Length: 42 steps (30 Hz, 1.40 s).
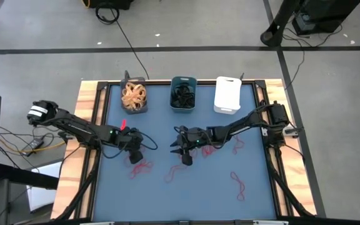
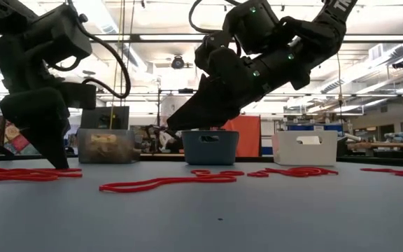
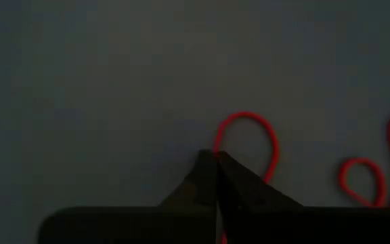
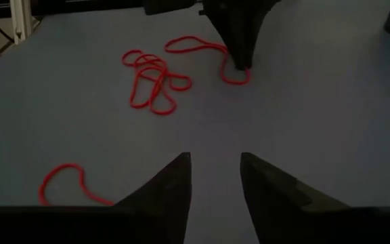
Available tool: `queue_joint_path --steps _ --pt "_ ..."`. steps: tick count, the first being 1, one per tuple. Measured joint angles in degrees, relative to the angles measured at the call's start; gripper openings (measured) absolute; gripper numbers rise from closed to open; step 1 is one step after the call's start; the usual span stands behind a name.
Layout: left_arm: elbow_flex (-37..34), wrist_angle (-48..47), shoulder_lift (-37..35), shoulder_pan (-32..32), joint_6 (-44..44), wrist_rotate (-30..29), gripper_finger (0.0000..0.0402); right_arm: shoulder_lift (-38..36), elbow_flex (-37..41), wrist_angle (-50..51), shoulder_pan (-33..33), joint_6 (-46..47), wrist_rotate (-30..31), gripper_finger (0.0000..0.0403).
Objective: Sort rubber bands into baskets
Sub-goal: Put the red rubber band into the white bin
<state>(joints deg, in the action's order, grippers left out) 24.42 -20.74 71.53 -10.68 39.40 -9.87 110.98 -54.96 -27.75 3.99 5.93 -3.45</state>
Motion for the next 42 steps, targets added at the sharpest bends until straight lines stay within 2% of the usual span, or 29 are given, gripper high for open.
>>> queue_joint_path --steps 5,14,20,25,28,37,42 --pt "3.21 0.47 -0.37 -0.60 -1.10 -0.15 0.0003 0.00 0.00 0.01 0.02 -0.03 -0.01 0.0136" --pt "10.35 10.90 -0.61 -1.66 -9.22 -0.66 0.0002 0.00 0.00 -1.15 0.58 -1.20 -2.13 0.0143" --pt "12.04 13.11 -0.44 -1.81 -10.79 -1.59 0.0001 -0.09 0.04 -6.38 2.35 -4.46 -2.11 0.0178" --pt "12.04 15.77 -0.23 -1.83 -10.86 -2.01 0.0001 -0.11 0.04 -9.51 2.91 -3.71 2.52 0.0210" --pt "12.04 17.05 -0.22 -1.81 -10.91 -2.05 0.0001 -0.09 -0.36 -9.75 2.38 -2.81 2.84 0.0213" --pt "12.07 20.29 -0.22 -1.81 -12.70 -2.07 0.0000 -0.09 -2.07 -9.04 1.40 -2.49 3.46 0.0160" --pt "12.07 20.63 -0.22 -1.81 -12.85 -2.07 0.0000 -0.09 -2.05 -7.08 1.40 -1.04 3.42 0.0097"
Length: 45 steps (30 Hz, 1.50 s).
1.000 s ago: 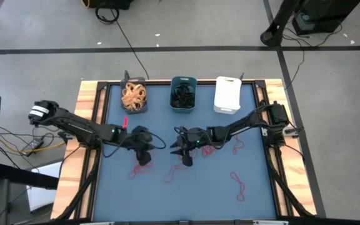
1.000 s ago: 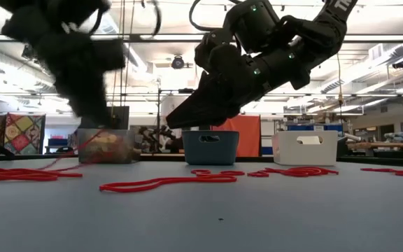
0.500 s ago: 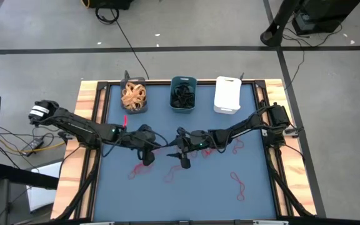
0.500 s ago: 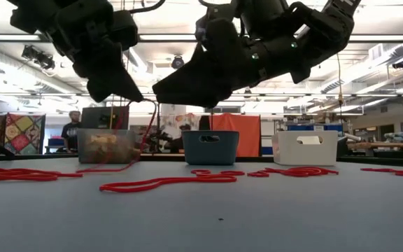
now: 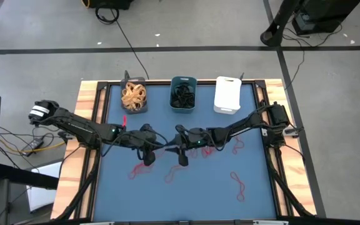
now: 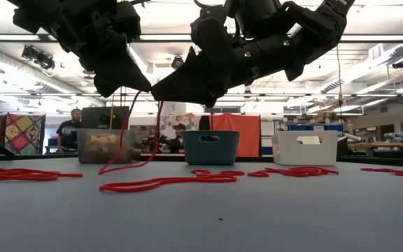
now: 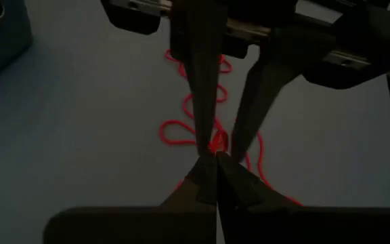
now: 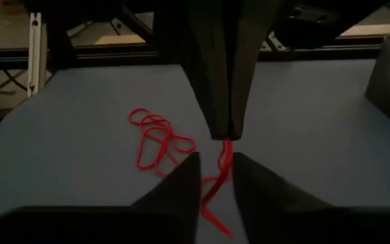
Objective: Sort rubber bands into baskets
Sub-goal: Put the red rubber band into the white bin
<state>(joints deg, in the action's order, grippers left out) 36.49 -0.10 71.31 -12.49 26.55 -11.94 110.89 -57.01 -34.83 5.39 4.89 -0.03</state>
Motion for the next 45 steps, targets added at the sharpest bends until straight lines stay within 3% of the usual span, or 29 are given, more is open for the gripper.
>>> queue_joint_path --steps 3,5,12,19,23,28,34,45 --pt "0.00 0.91 0.00 0.00 0.02 -0.14 0.0001 0.00 0.00 1.39 0.00 0.03 -0.01 0.0032" --pt "0.00 1.64 0.00 0.00 0.19 -0.41 0.0004 0.02 0.00 1.94 0.00 -0.17 0.35 0.0013" --pt "-1.99 2.43 -0.02 0.00 0.24 -2.13 0.0049 -3.27 0.00 11.40 0.00 -0.48 8.48 0.0007" --pt "-6.07 2.81 -0.02 0.00 0.82 -6.36 0.0114 -14.66 0.00 26.60 0.00 -4.58 21.19 0.0005" --pt "-7.95 5.36 -0.02 -0.11 1.10 -5.98 0.0130 -22.05 0.00 36.49 -0.89 -7.70 27.81 0.0005" --pt "-8.44 7.02 -0.02 -0.07 1.11 -5.80 0.0131 -31.93 0.00 48.88 -4.81 -8.51 33.42 0.0004" --pt "-8.44 7.63 -0.02 0.00 1.35 -8.18 0.0131 -41.76 0.00 58.54 -12.33 -8.14 33.67 0.0004" --pt "-8.44 7.93 0.37 0.00 3.86 -14.39 0.0131 -45.44 0.27 69.89 -26.72 -6.11 36.64 0.0009"
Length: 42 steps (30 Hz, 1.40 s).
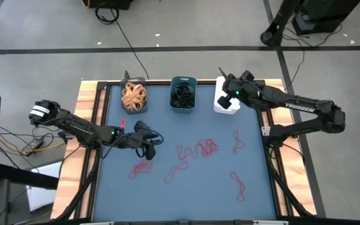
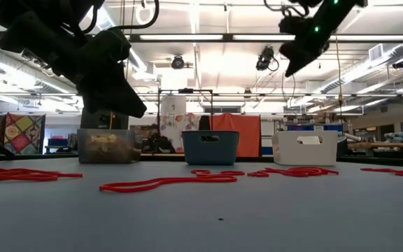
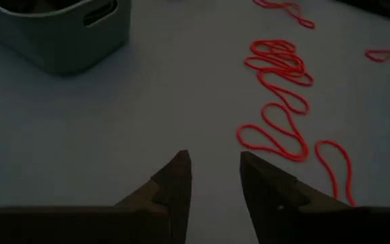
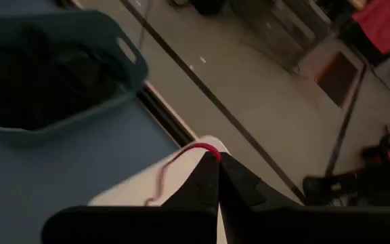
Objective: Sort rubber bands into baskets
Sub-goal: Put the red rubber band into the white bin
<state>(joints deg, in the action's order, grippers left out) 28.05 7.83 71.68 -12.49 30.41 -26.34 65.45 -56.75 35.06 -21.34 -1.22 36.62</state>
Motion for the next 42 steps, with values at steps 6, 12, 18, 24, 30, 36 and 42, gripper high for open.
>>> queue_joint_path --steps 6,12,18,24,30,36,42 --pt "0.00 1.15 0.85 0.00 -0.04 -0.06 0.0131 0.09 3.84 0.10 -5.34 0.22 -0.44 0.0010" --pt "0.00 1.25 1.86 -0.35 -0.11 0.65 0.0131 0.11 8.43 -0.51 -9.31 1.48 -7.32 0.0045" --pt "-0.04 1.38 1.86 -0.39 0.42 0.71 0.0131 0.08 10.25 -1.24 -10.78 2.53 -10.84 0.0127" --pt "-0.04 0.12 1.86 -0.26 3.69 -2.83 0.0131 -1.31 10.25 -4.26 -10.60 6.14 -11.14 0.0201" --pt "-0.04 -0.92 1.83 -1.15 7.94 -5.13 0.0125 -3.56 10.25 -7.74 -8.93 5.76 -19.64 0.0235" --pt "-0.02 -3.60 1.81 -3.09 7.17 0.83 0.0088 -5.16 10.25 -8.35 -6.46 6.50 -29.19 0.0234" --pt "-0.02 -3.96 1.81 -6.16 8.36 17.28 0.0078 -4.39 10.25 -8.77 -1.97 9.62 -36.38 0.0220"
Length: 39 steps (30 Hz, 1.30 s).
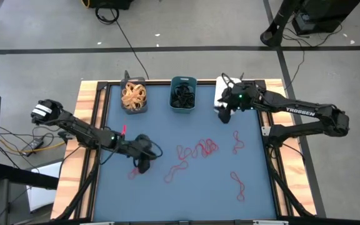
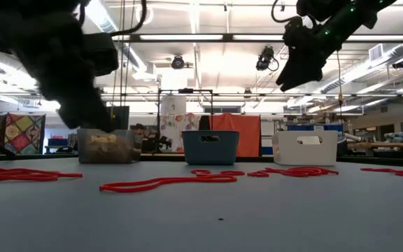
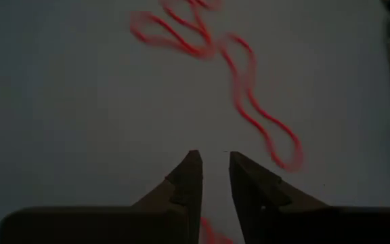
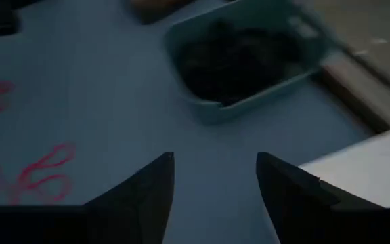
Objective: Sort rubber bands into baskets
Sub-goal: Put the red rubber band into the white bin
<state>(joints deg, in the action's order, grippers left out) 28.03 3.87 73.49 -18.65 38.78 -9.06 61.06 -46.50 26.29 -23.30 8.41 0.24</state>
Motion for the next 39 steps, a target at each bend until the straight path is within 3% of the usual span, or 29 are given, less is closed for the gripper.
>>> queue_joint_path --steps 5,12,24,39 --pt "0.01 -5.09 -0.01 -4.05 4.40 4.49 0.0078 2.32 0.00 -2.01 5.81 2.43 0.40 0.0209" --pt "0.02 -19.51 -0.02 -7.16 12.71 -1.32 0.0078 6.67 0.00 -6.51 12.81 2.12 4.04 0.0197" --pt "-0.15 -20.25 -0.02 -7.35 13.99 -5.94 0.0078 12.79 0.00 -8.36 14.94 1.99 4.77 0.0178" --pt "-0.11 -18.94 4.05 -7.82 15.46 -7.33 0.0086 13.39 0.00 -8.67 16.42 2.05 4.62 0.0166"
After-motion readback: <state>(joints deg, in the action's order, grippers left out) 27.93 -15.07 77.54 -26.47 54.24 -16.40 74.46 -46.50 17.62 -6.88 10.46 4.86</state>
